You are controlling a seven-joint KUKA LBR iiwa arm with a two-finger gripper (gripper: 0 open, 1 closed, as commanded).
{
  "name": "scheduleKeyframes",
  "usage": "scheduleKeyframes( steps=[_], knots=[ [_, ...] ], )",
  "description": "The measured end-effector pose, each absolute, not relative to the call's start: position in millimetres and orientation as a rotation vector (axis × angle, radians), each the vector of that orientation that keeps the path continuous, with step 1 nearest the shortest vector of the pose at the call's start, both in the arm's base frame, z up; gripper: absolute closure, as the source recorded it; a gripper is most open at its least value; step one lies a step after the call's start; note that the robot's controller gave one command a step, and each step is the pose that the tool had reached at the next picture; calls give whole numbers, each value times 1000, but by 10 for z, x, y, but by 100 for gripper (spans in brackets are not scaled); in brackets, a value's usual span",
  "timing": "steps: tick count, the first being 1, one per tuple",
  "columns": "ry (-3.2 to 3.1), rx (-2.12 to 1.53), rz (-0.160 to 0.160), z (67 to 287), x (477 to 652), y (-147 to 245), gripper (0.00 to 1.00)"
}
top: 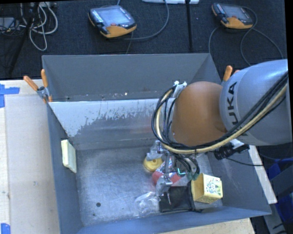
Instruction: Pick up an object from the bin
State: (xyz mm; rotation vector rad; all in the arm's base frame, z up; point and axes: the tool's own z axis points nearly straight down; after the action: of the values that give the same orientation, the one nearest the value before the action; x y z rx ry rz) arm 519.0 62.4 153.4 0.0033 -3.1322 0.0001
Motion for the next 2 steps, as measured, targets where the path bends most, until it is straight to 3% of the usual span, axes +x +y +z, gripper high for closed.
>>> scheduleKeyframes(
  steps=[1, 2],
  knots=[
    [-3139, 1, -1, 1567, 5209, 622, 0],
    [-3123, 247, -29, 849, 5300, 59, 100]
  ],
)
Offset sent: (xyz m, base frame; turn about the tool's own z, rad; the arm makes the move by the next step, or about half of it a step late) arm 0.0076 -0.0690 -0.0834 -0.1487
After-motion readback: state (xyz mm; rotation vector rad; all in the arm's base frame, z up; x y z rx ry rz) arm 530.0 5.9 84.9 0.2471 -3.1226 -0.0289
